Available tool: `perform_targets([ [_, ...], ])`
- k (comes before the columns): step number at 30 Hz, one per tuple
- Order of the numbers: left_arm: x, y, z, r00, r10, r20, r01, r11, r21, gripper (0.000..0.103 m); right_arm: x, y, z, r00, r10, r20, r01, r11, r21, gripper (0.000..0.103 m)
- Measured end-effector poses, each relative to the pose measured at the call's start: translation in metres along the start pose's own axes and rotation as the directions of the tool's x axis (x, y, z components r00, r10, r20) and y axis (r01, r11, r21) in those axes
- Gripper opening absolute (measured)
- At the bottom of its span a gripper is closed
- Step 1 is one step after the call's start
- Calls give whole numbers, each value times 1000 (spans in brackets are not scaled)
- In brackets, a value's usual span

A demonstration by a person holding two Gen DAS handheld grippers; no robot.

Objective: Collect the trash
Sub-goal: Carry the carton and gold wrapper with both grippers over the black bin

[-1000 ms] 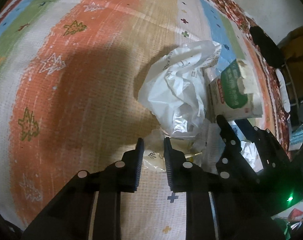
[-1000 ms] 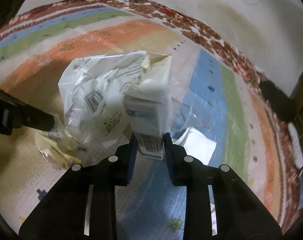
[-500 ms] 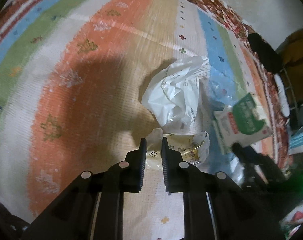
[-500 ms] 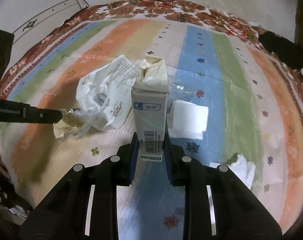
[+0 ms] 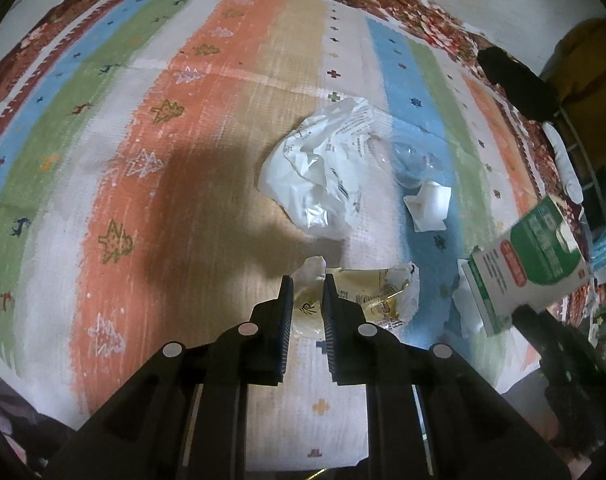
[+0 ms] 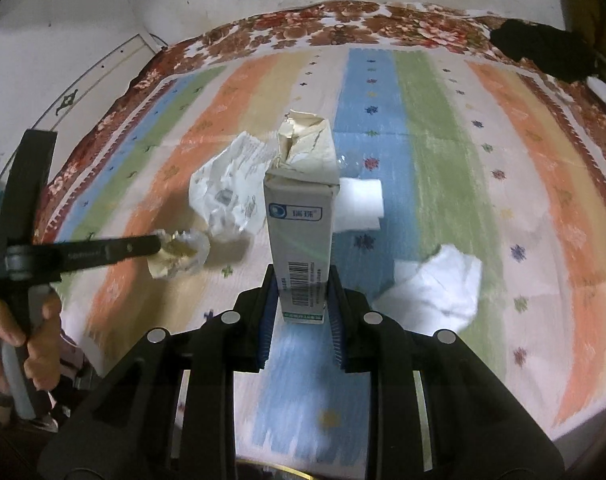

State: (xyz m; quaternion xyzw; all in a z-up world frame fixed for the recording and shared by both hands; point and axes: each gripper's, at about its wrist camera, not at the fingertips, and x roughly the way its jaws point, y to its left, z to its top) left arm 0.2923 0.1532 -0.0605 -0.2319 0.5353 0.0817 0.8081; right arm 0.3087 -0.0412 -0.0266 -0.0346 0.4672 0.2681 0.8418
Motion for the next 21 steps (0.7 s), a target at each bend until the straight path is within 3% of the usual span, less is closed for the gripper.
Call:
perform_targets([
  [9, -33, -16, -20, 998, -33, 51, 32, 999, 25, 14, -47, -17, -24, 1000, 0, 18, -1, 998, 58, 22],
  [13, -57, -26, -28, 993, -23, 112, 16, 998, 63, 14, -61, -22, -40, 1000, -2, -2, 2, 997, 76, 22],
  [18, -69, -27, -41, 989, -92, 114, 89, 996, 30, 14, -83, -24, -59, 999, 32, 15, -34, 993, 109, 22],
  [21, -75, -40, -55, 988, -104, 117, 97, 993, 59, 14, -98, -21, -73, 998, 60, 31, -63, 992, 106, 22],
])
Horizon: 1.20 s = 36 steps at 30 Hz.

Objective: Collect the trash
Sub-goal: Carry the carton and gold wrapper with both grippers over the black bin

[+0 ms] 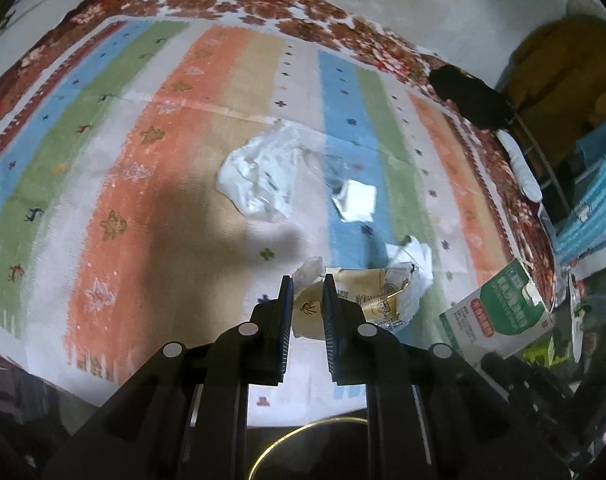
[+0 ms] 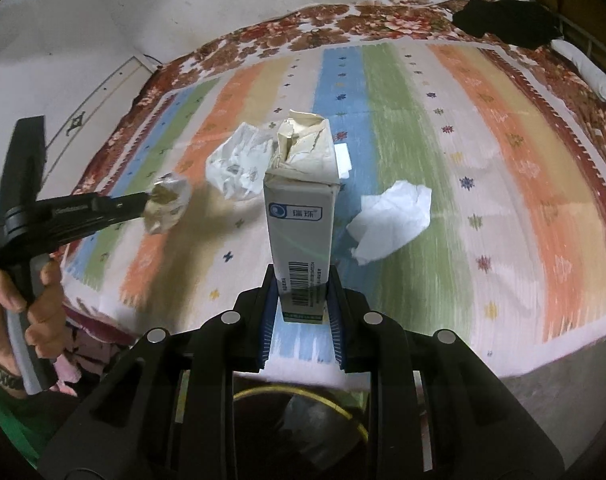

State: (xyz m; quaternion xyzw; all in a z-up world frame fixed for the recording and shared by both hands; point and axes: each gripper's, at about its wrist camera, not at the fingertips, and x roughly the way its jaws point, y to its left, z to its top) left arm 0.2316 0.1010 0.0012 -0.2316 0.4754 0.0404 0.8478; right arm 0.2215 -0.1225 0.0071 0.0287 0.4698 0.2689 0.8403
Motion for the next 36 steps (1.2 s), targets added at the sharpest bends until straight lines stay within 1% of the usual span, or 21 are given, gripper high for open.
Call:
perform_targets([
  [5, -16, -22, -24, 999, -35, 17, 34, 998, 50, 14, -16, 2, -22, 1000, 3, 17, -2, 1000, -13, 22],
  [9, -24, -32, -40, 999, -36, 40, 34, 997, 64, 14, -23, -1, -35, 1000, 2, 16, -2, 1000, -1, 22],
  [12, -29, -41, -49, 996, -75, 41, 72, 995, 76, 14, -31, 3, -39, 999, 13, 34, -13, 1000, -12, 22],
  [16, -38, -50, -61, 995, -71, 65, 62, 990, 128, 14, -34, 2, -52, 999, 15, 34, -16, 1000, 4, 22],
  [18, -39, -48, -66, 996, -72, 61, 63, 990, 127, 14, -34, 2, -59, 1000, 10, 29, -10, 1000, 9, 22],
  [20, -39, -45, -73, 996, -66, 55, 58, 990, 126, 14, -38, 3, -69, 999, -26, 35, 25, 1000, 10, 22],
  [25, -43, -43, -94, 995, -91, 38, 86, 988, 126, 14, -44, -4, -95, 999, -36, 13, 35, 999, 30, 22],
  [31, -47, -49, -125, 993, -115, 24, 110, 984, 138, 14, -50, -5, -121, 1000, -13, -7, 14, 999, 52, 22],
  [33, -45, -49, -136, 994, -110, 8, 107, 984, 140, 14, -51, -3, -130, 1000, -7, -18, 8, 998, 62, 22],
  [36, -37, -46, -158, 996, -85, -31, 89, 986, 140, 14, -49, 3, -142, 999, -3, -44, 5, 999, 49, 22],
])
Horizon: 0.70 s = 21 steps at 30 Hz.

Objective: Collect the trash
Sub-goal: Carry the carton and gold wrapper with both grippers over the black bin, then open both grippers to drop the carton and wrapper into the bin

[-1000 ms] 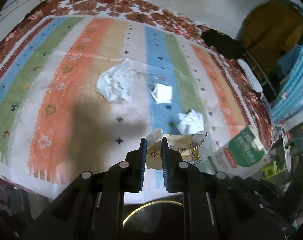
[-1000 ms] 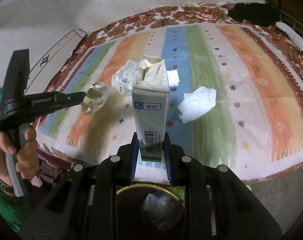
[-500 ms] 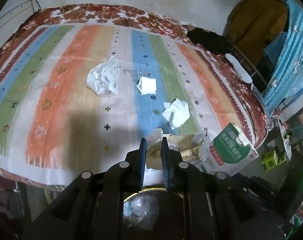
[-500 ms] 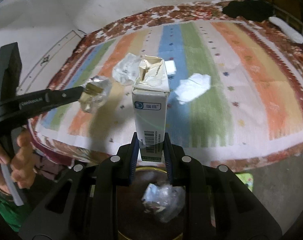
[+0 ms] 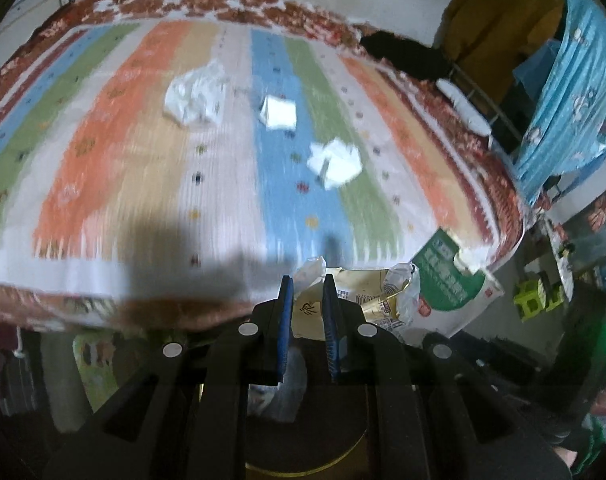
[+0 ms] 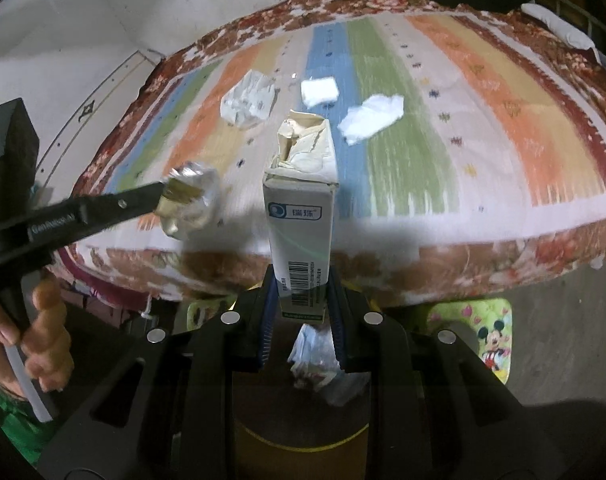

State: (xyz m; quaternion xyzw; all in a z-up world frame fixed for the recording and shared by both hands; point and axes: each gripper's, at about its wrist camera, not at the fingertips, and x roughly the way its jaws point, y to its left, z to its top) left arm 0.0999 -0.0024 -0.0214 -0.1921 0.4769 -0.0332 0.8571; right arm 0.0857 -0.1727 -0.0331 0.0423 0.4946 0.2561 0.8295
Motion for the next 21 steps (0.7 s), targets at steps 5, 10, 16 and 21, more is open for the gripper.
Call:
perform_targets([
  [5, 3, 0, -17, 999, 27, -25, -28, 1000, -1, 14, 8, 8, -18, 999, -11, -37, 11, 1000, -14, 22],
  [10, 10, 5, -21, 997, 51, -49, -53, 998, -40, 14, 22, 13, -31, 996, -1, -94, 0, 1000, -16, 22],
  [16, 16, 13, -21, 996, 27, -85, -35, 995, -96, 15, 30, 17, -41, 991, -25, -135, 20, 999, -36, 23],
  [21, 24, 20, -24, 992, 32, -123, -47, 991, -122, 15, 36, 19, -43, 989, -40, -145, 34, 999, -41, 23],
])
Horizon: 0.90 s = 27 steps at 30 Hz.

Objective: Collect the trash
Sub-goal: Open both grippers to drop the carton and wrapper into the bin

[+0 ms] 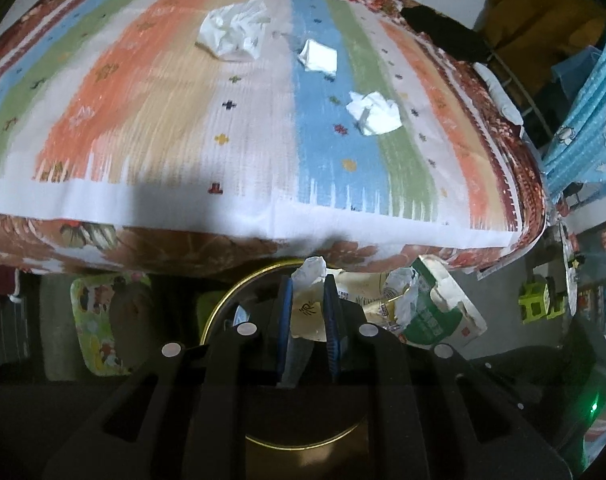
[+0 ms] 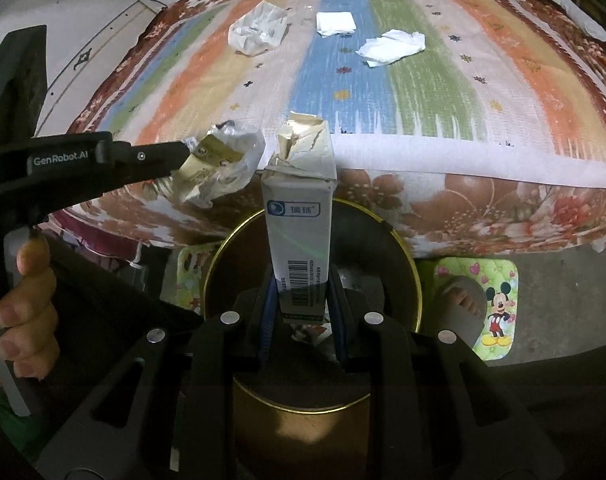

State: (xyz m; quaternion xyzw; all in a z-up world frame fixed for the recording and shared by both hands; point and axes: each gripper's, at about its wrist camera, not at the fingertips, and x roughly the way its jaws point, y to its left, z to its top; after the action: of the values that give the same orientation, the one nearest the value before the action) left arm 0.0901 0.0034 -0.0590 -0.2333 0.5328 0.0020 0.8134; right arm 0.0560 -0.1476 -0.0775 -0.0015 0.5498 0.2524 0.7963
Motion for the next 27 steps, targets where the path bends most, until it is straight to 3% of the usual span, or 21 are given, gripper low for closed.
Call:
perform_targets([
  [7, 16, 5, -4, 994, 87, -68, -88, 996, -24, 15, 15, -4, -1, 999, -28, -43, 28, 999, 14, 23],
  [17, 25, 10, -5, 992, 69, -107, -73, 996, -41, 15, 28, -9, 2, 996, -52, -76, 55, 998, 37, 23],
  [20, 30, 14, -5, 989, 51, -136, -61, 996, -71, 22, 31, -11, 2, 995, -38, -92, 43, 998, 50, 24],
  [22, 34, 16, -4, 988, 35, -150, -48, 995, -88, 33, 32, -13, 2, 995, -33, -95, 39, 997, 61, 32],
  [27, 29, 17, -1, 991, 32, -127, -44, 994, -97, 41, 33, -10, 3, 995, -28, -94, 32, 998, 51, 36],
])
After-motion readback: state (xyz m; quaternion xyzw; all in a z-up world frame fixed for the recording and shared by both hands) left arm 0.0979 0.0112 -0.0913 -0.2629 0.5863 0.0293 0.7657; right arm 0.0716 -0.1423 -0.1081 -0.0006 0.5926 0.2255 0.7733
